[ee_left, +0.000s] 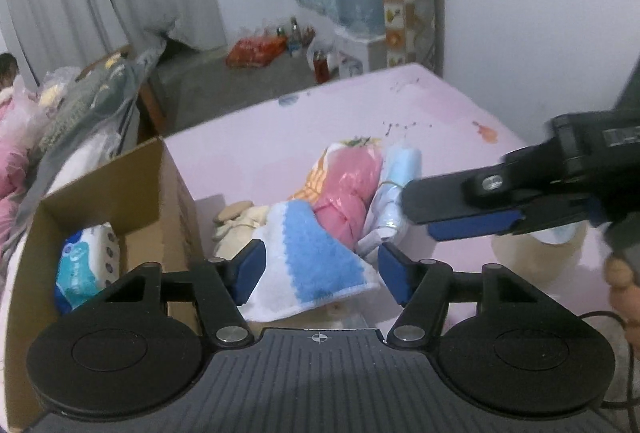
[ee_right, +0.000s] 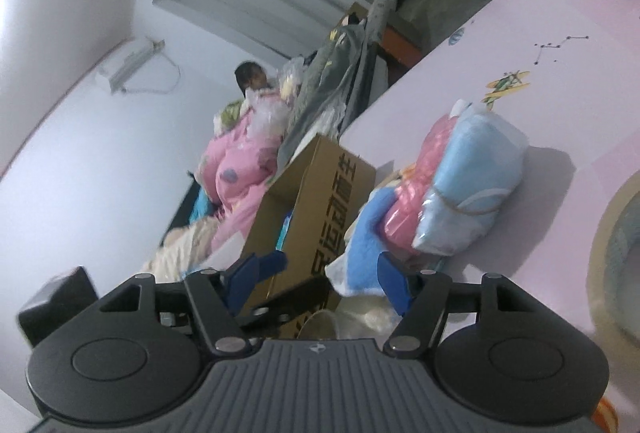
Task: Organize soft objects
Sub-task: 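Grasp the blue-and-white towel with the left gripper, then carry the towel into the cardboard box and open the left gripper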
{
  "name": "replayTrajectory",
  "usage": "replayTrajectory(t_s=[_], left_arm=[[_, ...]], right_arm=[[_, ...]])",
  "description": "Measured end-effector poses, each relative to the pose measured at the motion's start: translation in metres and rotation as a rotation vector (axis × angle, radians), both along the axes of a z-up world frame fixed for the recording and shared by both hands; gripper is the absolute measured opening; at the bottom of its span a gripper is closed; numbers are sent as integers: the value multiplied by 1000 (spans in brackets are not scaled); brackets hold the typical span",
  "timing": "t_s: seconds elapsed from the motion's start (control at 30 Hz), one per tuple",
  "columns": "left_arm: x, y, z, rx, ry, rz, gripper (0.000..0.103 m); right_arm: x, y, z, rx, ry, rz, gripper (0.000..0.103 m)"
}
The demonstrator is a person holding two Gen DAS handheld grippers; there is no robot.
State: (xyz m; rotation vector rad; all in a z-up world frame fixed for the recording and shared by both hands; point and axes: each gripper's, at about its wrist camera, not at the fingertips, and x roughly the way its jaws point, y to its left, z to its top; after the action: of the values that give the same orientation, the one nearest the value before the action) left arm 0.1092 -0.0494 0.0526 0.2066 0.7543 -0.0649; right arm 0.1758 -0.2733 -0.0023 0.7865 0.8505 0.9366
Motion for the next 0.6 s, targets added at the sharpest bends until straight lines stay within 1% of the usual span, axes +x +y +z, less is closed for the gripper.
replayTrajectory(t_s=[0.17,0.3,0.37,0.4,0.47,0.5,0.53,0.57,0.6], left_arm=[[27,3,-16,-14,90,35,60],[42,7,-28,-32,153,58,54],[47,8,-32,-41,168,66,47],[48,9,-34,-43,175,70,40],[50,10,-35,-47,183,78,31],[50,12,-36,-57,185,81,22],[50,13,-36,-63,186,86,18],[49,15,-36,-66,184,93,16],[47,15,-35,-73,176,96,13]], right_arm=[[9,-10,-9,24,-5,-19,61],[16,-12,-16,42,2,-16,61],[18,-12,-18,46,3,-14,61],[20,-12,-20,47,6,-13,61],[22,-11,-22,47,9,-13,61],[22,-12,-22,47,12,-14,61],[23,-12,-23,48,14,-14,61],[23,-12,-22,49,14,-13,61],[23,-12,-22,46,12,-15,61]])
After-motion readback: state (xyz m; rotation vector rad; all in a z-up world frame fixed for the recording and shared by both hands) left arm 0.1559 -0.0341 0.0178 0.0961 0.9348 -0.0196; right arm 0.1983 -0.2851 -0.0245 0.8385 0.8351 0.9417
